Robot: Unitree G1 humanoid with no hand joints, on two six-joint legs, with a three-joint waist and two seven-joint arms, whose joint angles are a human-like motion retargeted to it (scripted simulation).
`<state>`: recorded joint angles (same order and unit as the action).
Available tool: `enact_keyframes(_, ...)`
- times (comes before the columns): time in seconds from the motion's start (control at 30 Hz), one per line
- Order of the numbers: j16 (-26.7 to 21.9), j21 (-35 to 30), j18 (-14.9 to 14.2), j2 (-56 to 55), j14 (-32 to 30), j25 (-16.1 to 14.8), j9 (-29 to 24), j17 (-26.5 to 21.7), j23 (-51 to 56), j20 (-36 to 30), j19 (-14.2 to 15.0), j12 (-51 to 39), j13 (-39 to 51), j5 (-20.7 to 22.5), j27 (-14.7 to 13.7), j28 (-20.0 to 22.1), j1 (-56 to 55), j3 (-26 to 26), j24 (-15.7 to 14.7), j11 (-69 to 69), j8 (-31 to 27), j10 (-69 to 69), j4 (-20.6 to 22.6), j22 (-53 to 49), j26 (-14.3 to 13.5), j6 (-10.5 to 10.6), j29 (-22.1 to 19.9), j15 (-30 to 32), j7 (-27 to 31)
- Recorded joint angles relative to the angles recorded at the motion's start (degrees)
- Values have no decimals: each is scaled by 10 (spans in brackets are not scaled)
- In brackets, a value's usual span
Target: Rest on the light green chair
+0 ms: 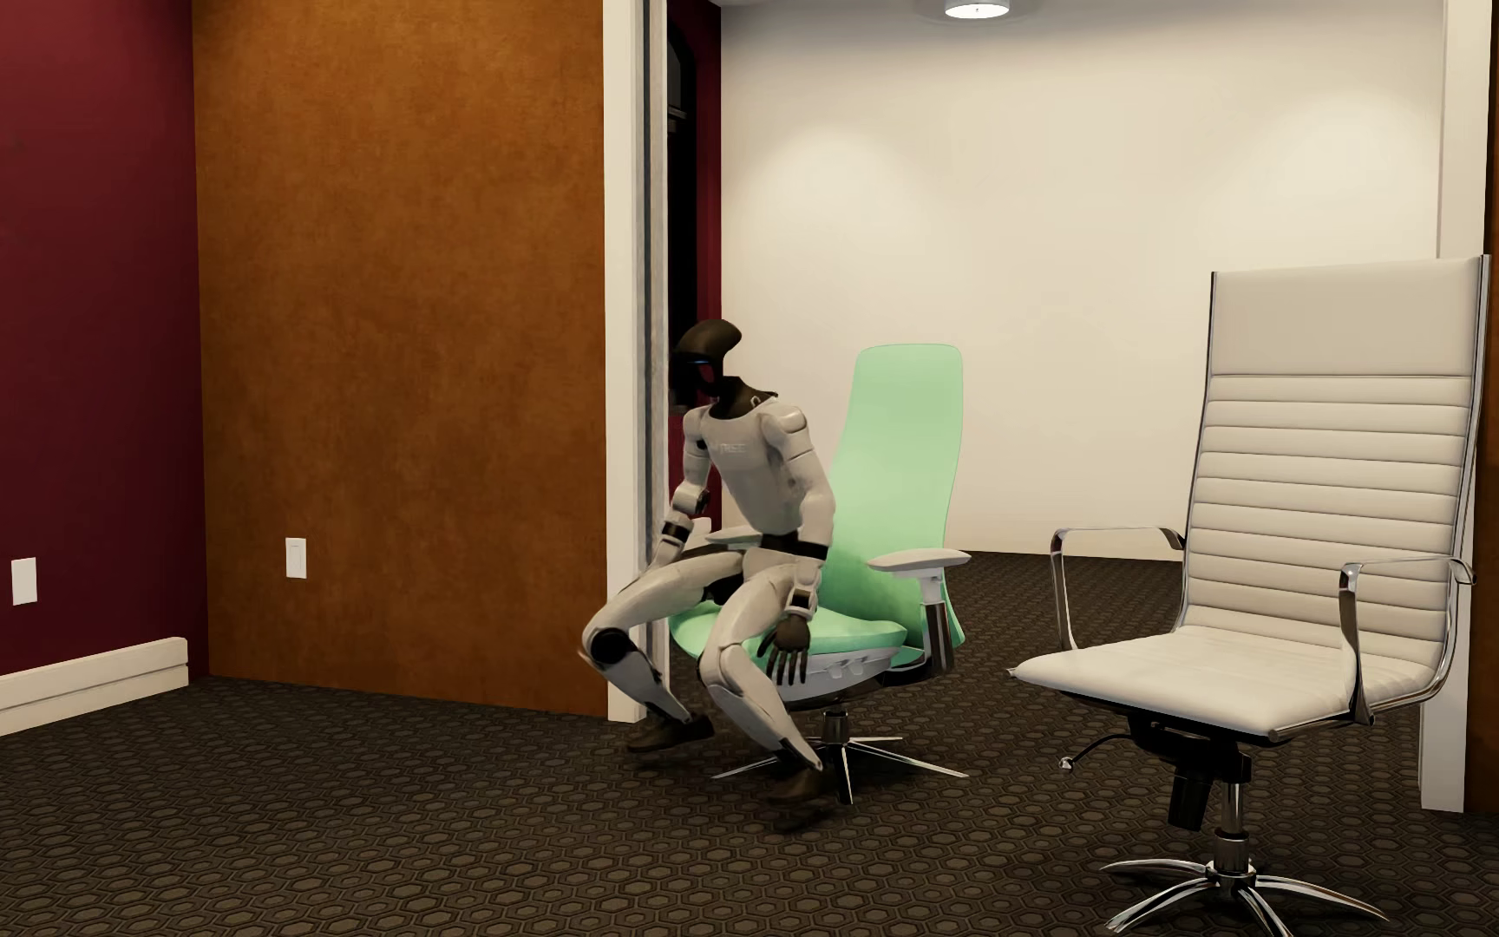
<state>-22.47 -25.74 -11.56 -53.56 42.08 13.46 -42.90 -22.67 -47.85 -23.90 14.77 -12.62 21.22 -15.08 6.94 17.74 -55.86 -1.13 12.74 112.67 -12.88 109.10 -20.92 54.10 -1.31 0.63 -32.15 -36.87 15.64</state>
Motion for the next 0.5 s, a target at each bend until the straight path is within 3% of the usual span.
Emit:
enact_keyframes(0.07,27,-2,-7,9,3,-15,6,23,-35,17,-5,-7,9,6,3,16,14,5,-35,2,-1,-2,-5,43,2,0,-3,-14,-6)
enact_keyframes(0.2,32,7,-13,16,1,-27,6,40,-54,16,3,-16,7,1,13,13,24,2,-36,4,4,-5,-15,74,15,7,-13,-12,-14)
enact_keyframes(0.27,31,6,-18,21,-1,-38,3,40,-65,21,8,-12,14,2,32,19,32,2,-34,8,6,-4,-19,66,21,12,-10,-6,-13)
enact_keyframes(0.33,38,-2,-21,23,0,-28,-3,30,-61,30,-15,-18,14,5,10,17,35,1,-31,0,9,-2,-20,69,12,16,-8,-8,-15)
enact_keyframes(0.4,35,0,-16,7,2,-22,-11,26,-62,34,-8,-18,20,13,10,12,32,4,-19,5,8,-2,-20,66,20,20,-3,7,-16)
enact_keyframes(0.47,31,0,-2,-14,9,-26,-24,23,-59,28,10,-32,30,18,-3,20,19,7,-27,16,11,-4,-12,61,0,25,-4,1,-11)
enact_keyframes(0.5,31,7,-1,-25,9,-27,-27,18,-58,30,21,-38,26,19,-3,4,9,4,-18,10,13,-3,-11,64,5,26,9,8,-10)
